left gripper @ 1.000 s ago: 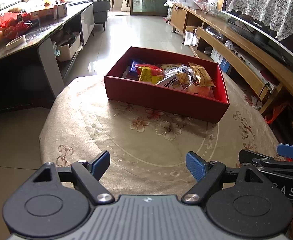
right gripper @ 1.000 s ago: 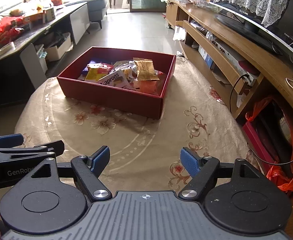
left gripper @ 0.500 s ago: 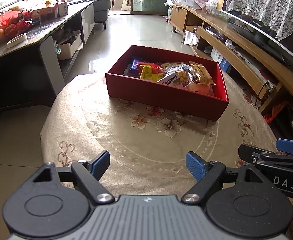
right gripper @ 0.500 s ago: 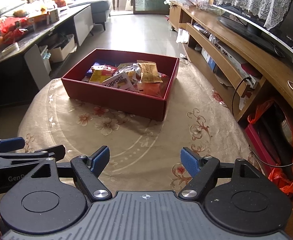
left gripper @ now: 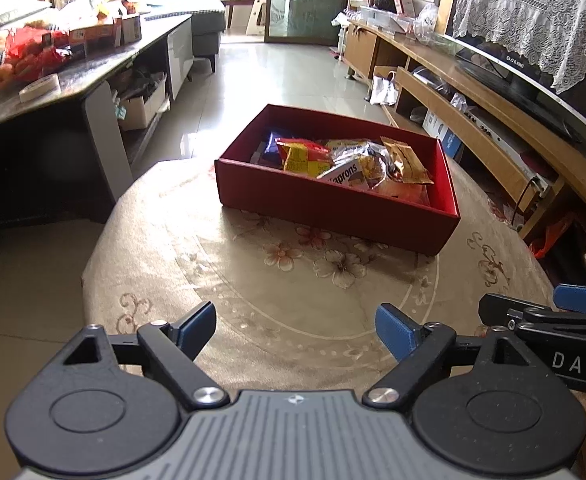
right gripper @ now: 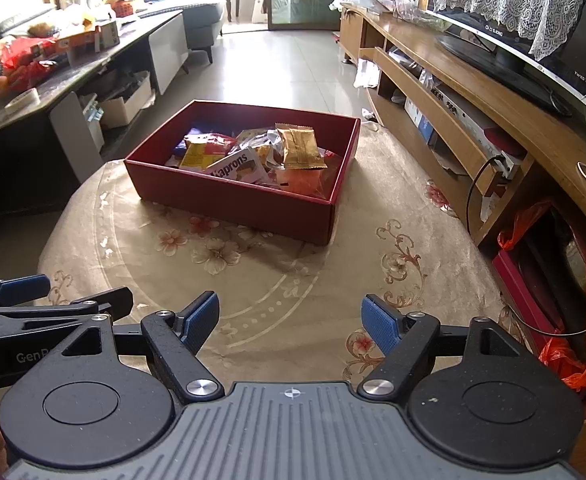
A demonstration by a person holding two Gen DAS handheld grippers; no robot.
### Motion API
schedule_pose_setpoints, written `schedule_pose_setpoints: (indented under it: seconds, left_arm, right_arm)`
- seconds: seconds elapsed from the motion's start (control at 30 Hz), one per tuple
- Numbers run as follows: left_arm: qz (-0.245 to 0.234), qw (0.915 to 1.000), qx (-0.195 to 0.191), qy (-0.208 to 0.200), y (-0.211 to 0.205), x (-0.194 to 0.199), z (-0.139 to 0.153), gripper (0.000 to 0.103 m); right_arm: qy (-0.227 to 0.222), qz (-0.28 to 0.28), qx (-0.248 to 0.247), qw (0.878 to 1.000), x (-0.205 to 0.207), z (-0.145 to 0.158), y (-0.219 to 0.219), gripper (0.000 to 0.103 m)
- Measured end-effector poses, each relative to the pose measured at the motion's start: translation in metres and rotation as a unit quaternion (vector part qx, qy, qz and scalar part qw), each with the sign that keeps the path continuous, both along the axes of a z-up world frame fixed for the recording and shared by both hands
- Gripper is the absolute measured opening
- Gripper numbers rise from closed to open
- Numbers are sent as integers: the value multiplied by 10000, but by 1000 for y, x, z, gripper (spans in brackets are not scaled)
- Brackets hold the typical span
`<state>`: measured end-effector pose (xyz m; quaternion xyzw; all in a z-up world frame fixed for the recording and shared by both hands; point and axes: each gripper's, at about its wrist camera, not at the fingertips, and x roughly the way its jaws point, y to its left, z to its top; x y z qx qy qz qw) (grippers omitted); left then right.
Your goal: Organize snacks
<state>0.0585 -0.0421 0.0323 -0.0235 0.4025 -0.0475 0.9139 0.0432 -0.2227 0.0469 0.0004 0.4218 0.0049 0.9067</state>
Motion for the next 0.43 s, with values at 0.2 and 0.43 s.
schedule_pose_setpoints:
  seconds: [0.2, 0.43]
  left_arm:
    - [28, 9999, 51, -163, 0, -3, 3, 84]
    - [60, 9996, 111, -251, 1, -4, 6, 86]
  right_arm:
    - [-41, 14, 22, 10000, 0, 1, 0, 83]
    - [-63, -2, 37, 10000, -1, 3, -2, 84]
